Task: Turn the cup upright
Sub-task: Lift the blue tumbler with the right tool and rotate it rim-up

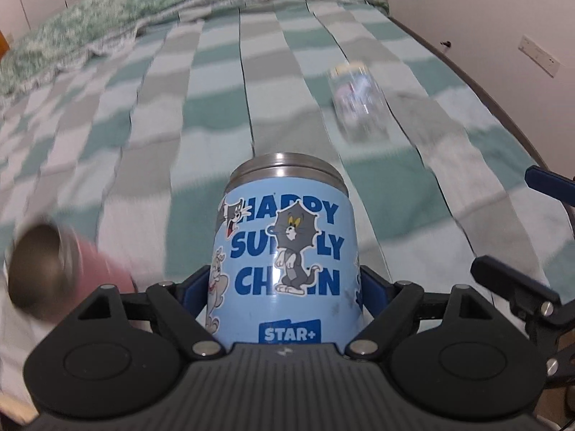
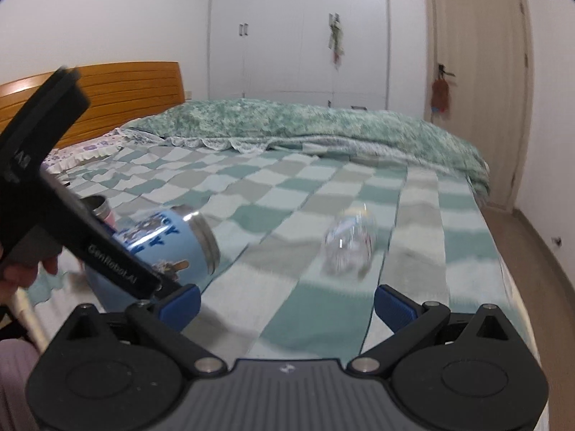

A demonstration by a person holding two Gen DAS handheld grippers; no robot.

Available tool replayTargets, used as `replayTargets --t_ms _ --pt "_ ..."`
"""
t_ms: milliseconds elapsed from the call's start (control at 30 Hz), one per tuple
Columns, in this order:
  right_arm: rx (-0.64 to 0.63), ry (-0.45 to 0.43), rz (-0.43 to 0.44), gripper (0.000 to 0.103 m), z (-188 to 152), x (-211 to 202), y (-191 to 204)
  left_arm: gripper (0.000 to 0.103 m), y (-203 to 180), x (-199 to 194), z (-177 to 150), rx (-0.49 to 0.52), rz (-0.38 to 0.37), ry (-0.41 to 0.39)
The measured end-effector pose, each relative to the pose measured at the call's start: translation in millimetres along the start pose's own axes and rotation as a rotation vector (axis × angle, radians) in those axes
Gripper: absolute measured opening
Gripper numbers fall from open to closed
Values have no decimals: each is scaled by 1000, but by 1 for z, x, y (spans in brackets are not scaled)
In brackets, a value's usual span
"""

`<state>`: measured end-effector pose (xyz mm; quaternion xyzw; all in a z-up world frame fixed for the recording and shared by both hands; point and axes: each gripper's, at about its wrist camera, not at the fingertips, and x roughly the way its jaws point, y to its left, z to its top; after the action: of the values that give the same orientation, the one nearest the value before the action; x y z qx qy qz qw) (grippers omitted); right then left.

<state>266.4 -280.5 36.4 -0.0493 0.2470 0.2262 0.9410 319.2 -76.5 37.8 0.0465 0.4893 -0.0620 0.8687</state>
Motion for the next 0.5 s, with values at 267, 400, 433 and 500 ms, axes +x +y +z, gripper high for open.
replayTargets --t_ms 267,400,433,500 --pt "51 19 -55 103 -34 -33 13 84 -12 15 -34 -23 23 -35" --pt "70 36 -73 103 -39 -32 17 86 -12 32 -37 -23 35 -40" --pt "69 39 -75 103 -39 -31 18 90 -11 28 -38 -19 35 -49" --pt "65 40 -78 103 -38 -33 21 103 -6 14 -41 -21 14 -92"
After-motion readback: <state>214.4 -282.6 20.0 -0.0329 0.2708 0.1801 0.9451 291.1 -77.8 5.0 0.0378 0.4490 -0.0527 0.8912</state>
